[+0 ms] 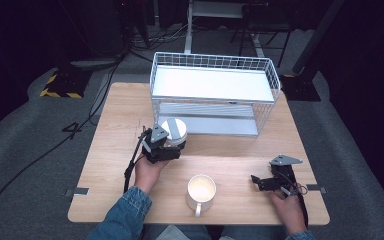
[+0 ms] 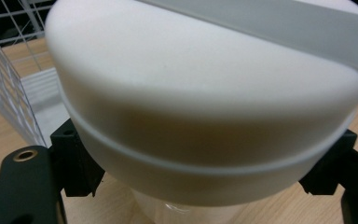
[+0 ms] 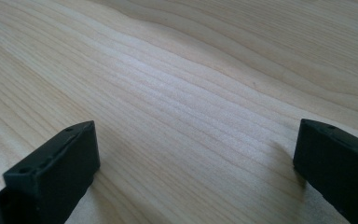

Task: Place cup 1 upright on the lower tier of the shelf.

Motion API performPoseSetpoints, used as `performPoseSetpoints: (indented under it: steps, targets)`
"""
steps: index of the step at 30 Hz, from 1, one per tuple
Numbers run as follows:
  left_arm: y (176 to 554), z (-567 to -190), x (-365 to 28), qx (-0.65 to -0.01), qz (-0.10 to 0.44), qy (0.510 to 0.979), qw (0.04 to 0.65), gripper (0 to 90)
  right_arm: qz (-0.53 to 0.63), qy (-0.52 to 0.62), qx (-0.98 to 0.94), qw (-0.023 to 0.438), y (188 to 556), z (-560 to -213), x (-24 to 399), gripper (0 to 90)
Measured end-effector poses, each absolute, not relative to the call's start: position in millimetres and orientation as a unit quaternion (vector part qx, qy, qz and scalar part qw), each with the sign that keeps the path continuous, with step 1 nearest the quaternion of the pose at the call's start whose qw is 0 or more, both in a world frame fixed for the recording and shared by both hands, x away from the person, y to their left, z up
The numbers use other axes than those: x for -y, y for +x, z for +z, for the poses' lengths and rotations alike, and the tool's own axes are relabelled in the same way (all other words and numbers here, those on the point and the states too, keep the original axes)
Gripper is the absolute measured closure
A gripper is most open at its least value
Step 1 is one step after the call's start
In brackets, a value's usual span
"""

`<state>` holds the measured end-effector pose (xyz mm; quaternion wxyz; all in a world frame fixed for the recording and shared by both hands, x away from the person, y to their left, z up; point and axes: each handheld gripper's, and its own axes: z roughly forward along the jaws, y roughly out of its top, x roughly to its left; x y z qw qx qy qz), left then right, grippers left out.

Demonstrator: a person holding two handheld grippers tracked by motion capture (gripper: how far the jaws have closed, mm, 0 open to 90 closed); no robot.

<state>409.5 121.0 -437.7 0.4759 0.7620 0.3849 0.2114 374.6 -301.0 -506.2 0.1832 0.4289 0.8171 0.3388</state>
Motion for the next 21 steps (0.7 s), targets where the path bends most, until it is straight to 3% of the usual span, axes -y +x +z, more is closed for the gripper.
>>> performPoseSetpoints:
  steps: [21]
  targets:
    - [440,-430,-94,-0.386,0.209,0.751,0.492,18.8,0.338,0.429,-0.817,0.184,375,-506,301,0.4]
